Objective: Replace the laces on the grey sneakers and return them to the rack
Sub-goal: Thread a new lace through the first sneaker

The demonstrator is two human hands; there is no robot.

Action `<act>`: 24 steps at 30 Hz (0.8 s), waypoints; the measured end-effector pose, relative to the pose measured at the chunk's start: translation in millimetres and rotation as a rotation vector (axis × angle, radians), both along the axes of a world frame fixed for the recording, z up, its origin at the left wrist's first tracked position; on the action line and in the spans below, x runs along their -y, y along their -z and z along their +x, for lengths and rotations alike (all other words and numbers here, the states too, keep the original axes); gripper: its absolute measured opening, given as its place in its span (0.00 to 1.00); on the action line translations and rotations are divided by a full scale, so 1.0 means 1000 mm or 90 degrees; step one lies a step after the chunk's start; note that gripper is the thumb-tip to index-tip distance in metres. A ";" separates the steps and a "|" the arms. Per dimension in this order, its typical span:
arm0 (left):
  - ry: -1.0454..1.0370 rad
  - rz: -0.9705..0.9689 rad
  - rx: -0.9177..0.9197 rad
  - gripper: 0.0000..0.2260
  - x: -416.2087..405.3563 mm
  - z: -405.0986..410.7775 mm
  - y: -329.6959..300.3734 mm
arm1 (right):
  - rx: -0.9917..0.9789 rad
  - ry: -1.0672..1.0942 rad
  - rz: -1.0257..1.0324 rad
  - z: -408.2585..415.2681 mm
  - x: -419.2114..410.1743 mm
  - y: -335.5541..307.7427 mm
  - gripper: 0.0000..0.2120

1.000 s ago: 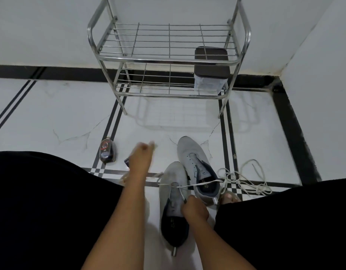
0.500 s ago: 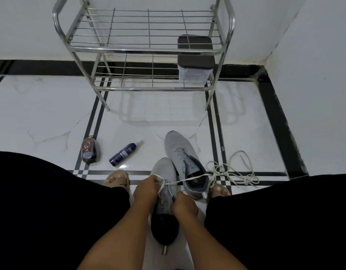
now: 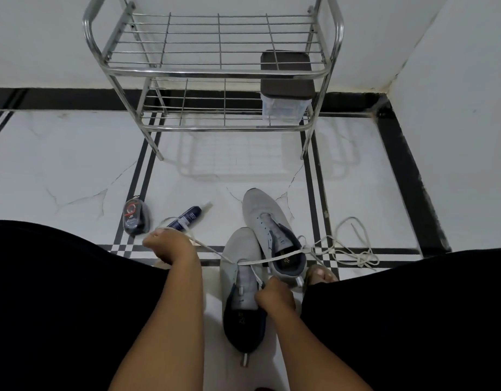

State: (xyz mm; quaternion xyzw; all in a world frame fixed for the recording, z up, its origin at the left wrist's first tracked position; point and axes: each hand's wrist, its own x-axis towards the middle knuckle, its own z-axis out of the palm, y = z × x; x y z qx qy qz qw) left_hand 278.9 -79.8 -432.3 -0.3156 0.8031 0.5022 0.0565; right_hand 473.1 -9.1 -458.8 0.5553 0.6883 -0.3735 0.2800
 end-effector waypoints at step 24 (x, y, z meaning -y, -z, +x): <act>0.785 -0.346 0.078 0.09 0.008 0.076 0.057 | 0.013 -0.037 0.008 -0.002 -0.001 0.006 0.18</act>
